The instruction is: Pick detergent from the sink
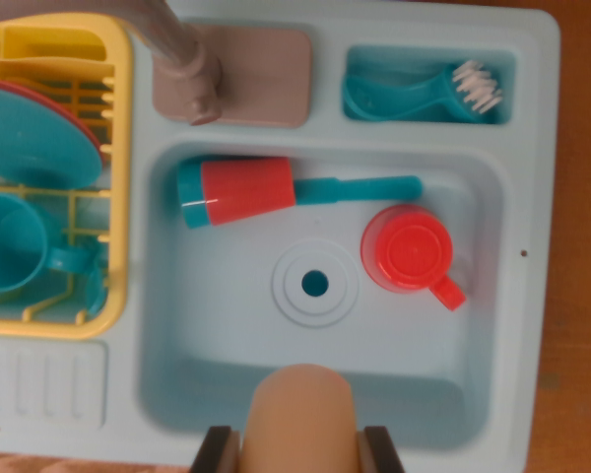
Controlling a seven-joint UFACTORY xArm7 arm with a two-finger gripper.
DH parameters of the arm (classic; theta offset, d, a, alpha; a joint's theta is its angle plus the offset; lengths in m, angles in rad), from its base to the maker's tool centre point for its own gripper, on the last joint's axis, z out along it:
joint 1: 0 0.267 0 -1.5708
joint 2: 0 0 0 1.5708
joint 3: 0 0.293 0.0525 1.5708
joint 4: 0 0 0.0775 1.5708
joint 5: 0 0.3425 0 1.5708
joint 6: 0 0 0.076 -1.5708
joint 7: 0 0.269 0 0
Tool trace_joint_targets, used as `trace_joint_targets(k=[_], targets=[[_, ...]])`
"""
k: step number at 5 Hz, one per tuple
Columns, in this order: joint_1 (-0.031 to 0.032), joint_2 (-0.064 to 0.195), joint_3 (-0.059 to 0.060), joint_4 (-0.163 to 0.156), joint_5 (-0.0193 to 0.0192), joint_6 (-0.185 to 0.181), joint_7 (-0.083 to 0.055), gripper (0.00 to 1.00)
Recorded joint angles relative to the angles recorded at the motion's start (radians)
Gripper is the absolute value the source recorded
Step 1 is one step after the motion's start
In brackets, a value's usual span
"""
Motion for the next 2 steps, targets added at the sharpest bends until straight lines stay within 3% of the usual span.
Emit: trace_joint_targets(k=[1, 2], targets=[[0.0002, -0.009, 0.0, 0.025, -0.0016, 0.034, 0.002, 1.0], [0.0002, -0.009, 0.0, 0.025, -0.0016, 0.034, 0.002, 1.0]])
